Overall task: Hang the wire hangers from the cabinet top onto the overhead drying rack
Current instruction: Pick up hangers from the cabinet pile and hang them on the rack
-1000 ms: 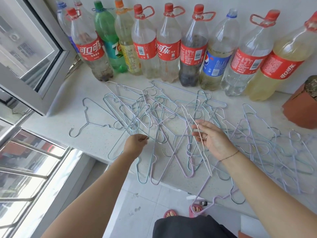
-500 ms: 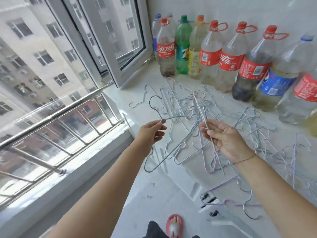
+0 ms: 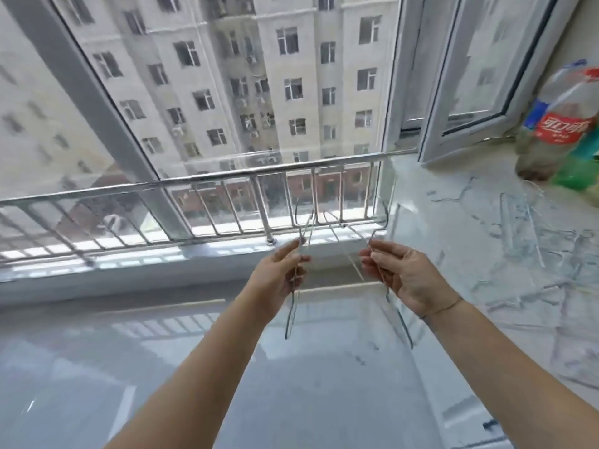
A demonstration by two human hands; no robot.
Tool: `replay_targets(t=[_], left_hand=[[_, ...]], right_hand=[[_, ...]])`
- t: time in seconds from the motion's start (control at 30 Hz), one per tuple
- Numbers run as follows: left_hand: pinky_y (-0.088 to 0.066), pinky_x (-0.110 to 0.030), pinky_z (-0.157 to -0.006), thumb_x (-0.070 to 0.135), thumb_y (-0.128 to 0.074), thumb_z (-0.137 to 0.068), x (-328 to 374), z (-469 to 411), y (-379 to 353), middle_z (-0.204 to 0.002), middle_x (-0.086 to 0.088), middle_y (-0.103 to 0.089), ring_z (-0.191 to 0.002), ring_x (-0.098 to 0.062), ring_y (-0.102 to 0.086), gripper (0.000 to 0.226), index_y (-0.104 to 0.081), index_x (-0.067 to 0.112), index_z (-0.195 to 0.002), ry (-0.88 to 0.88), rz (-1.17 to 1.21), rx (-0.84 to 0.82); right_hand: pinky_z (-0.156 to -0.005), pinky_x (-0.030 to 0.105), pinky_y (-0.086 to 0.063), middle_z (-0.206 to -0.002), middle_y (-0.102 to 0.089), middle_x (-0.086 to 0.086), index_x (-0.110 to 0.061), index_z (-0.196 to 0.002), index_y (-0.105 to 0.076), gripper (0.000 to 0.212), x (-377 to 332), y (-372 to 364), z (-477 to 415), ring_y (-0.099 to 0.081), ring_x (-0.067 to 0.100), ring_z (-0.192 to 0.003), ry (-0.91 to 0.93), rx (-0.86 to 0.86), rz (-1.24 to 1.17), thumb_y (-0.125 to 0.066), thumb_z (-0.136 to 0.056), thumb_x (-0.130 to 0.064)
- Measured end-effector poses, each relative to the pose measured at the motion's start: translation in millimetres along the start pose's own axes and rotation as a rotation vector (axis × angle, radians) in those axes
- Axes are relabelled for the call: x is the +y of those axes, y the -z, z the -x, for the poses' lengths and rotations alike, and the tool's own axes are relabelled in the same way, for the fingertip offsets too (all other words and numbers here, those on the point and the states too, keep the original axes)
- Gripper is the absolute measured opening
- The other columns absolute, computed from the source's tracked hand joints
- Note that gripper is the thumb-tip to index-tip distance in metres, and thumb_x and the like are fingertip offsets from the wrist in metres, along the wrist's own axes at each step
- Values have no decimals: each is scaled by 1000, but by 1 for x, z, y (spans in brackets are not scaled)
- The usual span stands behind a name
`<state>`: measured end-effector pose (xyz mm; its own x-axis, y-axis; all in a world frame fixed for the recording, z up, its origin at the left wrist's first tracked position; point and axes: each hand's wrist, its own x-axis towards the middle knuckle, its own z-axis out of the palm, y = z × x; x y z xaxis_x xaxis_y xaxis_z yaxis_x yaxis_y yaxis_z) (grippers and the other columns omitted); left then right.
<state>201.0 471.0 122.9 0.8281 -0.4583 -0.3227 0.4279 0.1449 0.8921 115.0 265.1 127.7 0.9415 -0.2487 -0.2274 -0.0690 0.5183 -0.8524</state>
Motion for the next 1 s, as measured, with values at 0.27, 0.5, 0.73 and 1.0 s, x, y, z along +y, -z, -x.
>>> replay_targets(t=[0.27, 0.5, 0.73, 1.0], left_hand=[[-36, -22, -55, -1, -46, -93, 49, 125, 217, -73, 0, -68, -56, -9, -51, 27, -62, 15, -109, -131, 149, 378], [-37, -19, -55, -2, -45, -93, 91, 247, 396, -71, 0, -69, -51, -6, -53, 20, -60, 9, -101, -211, 197, 579], [-39, -17, -48, 0, -46, -94, 142, 330, 540, -71, -1, -68, -51, -7, -52, 18, -58, 9, -102, -310, 220, 770], [-33, -24, -56, 6, -47, -94, 210, 365, 681, -60, 4, -65, -49, -8, -52, 17, -63, 14, -95, -444, 306, 925]], right_hand=[[-68, 23, -57, -75, -74, 6, -7, -93, -64, 23, 91, -226, -10, -68, 13, -61, -180, -284, 22, -49, -87, 9], [-53, 15, -50, -71, -74, 3, -7, -94, -64, 20, 188, -425, 11, -66, 8, -58, -229, -453, 80, -51, -87, 6], [-54, 13, -51, -71, -73, 5, -2, -99, -62, 21, 266, -592, 15, -66, 7, -60, -328, -609, 50, -48, -87, 8], [-58, 14, -53, -73, -74, 8, -2, -101, -60, 26, 330, -773, -20, -68, 10, -61, -423, -763, 47, -47, -84, 13]])
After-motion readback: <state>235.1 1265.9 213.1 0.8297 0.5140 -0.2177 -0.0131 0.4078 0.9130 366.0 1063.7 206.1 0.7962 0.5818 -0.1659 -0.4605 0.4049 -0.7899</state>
